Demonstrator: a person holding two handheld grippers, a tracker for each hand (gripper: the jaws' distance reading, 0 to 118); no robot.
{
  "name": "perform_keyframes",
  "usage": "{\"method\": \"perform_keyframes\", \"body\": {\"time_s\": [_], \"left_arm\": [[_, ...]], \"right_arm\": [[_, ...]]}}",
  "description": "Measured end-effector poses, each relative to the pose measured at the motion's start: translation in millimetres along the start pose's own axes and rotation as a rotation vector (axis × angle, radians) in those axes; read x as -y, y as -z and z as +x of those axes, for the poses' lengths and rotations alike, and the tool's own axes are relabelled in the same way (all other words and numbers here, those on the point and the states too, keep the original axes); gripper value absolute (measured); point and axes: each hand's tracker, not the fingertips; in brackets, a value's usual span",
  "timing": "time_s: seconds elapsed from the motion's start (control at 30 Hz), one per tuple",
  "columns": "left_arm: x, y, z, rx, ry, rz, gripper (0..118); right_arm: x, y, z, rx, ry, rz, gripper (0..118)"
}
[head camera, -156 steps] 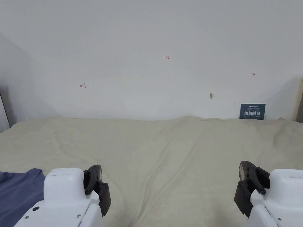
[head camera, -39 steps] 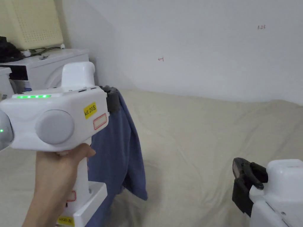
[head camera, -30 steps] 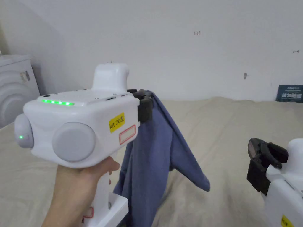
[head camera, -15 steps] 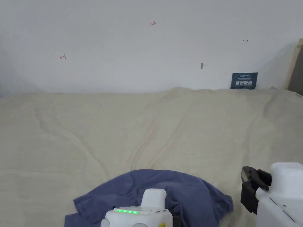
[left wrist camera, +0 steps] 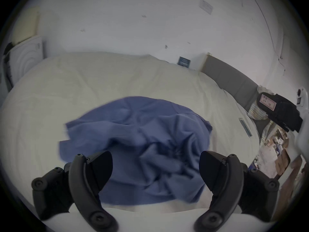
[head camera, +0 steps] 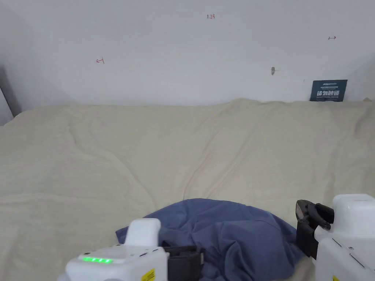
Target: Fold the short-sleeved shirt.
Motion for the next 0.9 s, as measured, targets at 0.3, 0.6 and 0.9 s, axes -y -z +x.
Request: {"method": "perform_keyframes", "body": {"time_s": [0.3, 0.6, 0.9], "left_arm": [[44.3, -34.5, -84.8, -0.227, -0.142, -0.008, 0], [21.4, 9.7, -109.6, -0.276, -0.089, -0.065, 82], [-2.8, 62.9, -132.6, -0.305, 0.0, -0.123, 116]], "right_arm": [[-0.4, 7.4, -42.2, -0.084, -0.038, -0.007, 0], [8.2, 31.7, -63.8, -0.114, -0.093, -0.071, 0], [13.9, 54.0, -71.2, -0.113, -0.131, -0.117, 0]]}}
